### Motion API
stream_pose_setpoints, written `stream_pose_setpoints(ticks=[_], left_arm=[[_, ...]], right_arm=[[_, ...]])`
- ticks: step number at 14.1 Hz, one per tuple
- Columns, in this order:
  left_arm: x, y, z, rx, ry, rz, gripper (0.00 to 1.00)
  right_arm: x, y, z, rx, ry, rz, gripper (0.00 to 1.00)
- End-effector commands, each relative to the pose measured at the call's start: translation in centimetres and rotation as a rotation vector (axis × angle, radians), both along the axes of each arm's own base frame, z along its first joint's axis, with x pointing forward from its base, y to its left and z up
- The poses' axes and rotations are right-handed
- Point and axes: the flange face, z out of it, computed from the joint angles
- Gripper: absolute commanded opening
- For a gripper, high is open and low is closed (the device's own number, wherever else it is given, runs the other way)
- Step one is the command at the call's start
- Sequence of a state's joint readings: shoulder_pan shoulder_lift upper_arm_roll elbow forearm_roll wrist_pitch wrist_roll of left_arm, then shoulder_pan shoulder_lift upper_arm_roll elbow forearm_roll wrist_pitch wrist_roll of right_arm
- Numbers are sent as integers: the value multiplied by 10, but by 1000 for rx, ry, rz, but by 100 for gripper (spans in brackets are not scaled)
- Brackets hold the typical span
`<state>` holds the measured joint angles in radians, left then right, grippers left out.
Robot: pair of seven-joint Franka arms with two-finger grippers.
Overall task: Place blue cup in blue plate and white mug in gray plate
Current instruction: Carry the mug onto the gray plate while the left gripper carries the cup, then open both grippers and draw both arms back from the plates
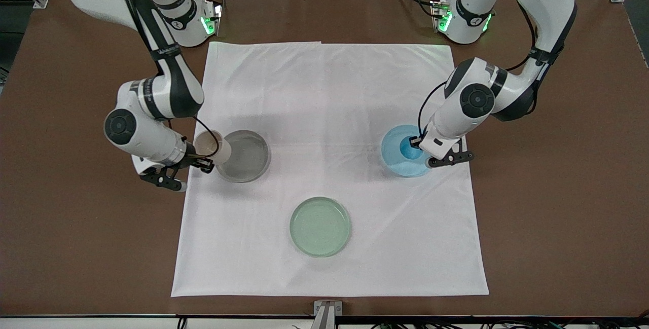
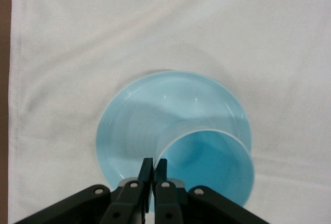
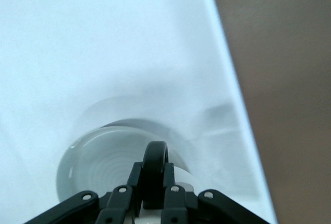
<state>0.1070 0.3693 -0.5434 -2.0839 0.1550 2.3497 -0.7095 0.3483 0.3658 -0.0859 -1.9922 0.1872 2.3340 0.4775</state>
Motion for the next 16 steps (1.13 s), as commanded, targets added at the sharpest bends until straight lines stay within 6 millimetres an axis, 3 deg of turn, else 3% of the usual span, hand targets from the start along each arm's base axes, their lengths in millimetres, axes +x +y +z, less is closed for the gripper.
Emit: stream_pose_setpoints(ticks=[1,2,4,7,9,10,11,12,14,16], left_arm=[[4,-2,6,21,-26,29,100],[7,0,17,26,-46,32,100],[32,21,61,43,-86,74,100],[77,55,142,81,-78,113,100],[94,78,185,83,-91,103,100],[99,87,206,84,-107,108,100],[101,95,229,90,-115,102,100],[101,108,253,98,-118,85,100],[97,129,292,112,-119,30,100],[88,156,319,131,-129,-4,100]], right_arm=[[-22,28,-4,10,-40,-69,0],[-25,38,-4,12,-49,-78,0],[-28,50,-12,8,-52,-79,0],[-30,52,-18,-3,-44,-67,0],[-30,52,-20,-6,-40,-62,6],[-28,50,-20,-7,-39,-62,39],[-27,48,-21,-8,-36,-67,88],[-26,48,-20,-8,-40,-66,100],[-18,47,-10,-3,-53,-62,100],[1,37,15,-18,-37,-61,100]])
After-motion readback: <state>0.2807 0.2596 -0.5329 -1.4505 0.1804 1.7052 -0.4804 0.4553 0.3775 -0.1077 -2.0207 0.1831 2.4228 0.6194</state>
